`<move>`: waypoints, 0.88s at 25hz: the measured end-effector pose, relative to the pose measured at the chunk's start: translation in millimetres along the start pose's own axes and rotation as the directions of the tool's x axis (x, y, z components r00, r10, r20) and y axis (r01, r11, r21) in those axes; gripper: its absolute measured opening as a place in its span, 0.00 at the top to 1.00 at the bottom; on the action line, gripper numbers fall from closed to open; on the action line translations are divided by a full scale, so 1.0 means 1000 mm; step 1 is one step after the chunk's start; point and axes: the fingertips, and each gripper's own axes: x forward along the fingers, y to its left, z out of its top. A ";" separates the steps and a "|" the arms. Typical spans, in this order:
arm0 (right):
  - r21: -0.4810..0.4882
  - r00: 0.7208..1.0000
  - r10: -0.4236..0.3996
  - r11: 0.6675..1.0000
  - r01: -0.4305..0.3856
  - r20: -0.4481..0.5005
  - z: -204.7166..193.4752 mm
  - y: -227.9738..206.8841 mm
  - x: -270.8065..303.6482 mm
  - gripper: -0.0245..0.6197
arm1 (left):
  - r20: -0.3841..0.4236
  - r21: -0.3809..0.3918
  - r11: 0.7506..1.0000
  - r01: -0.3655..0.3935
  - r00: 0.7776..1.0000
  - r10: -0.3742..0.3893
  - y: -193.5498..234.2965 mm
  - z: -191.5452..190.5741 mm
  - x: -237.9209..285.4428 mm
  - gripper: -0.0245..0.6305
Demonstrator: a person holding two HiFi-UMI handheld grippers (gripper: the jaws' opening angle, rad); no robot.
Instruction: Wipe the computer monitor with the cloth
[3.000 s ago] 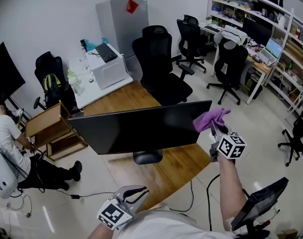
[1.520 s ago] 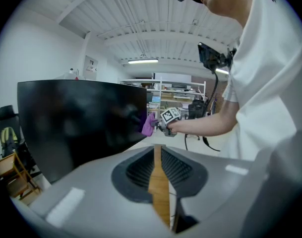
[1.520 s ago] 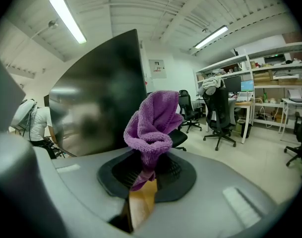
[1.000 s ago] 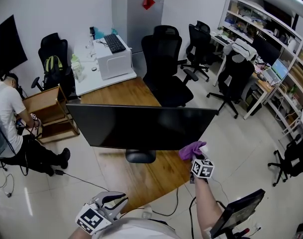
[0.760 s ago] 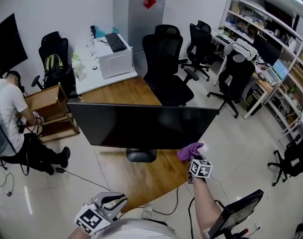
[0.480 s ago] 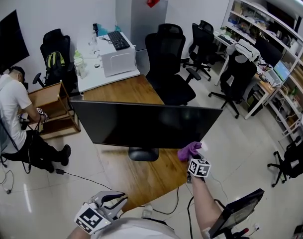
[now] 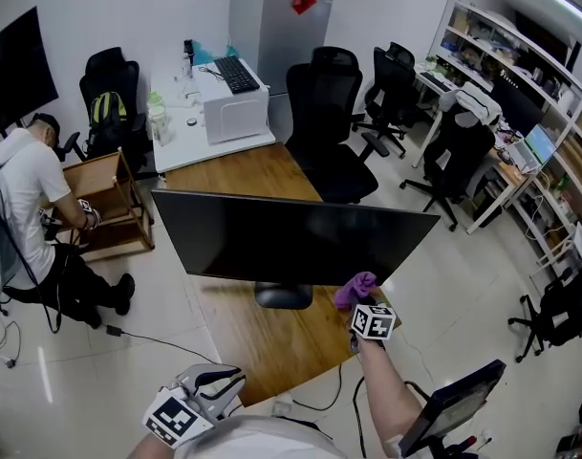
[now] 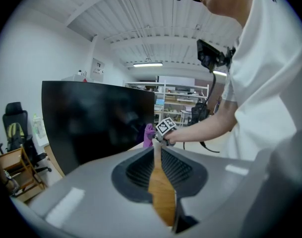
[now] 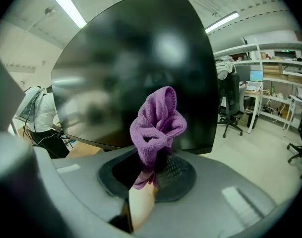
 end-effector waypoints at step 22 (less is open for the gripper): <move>-0.042 0.998 0.037 0.998 -0.039 -0.051 -0.011 0.102 0.025 0.88 | 0.022 -0.030 0.999 0.017 1.000 -0.017 0.037 -0.023 -0.047 0.86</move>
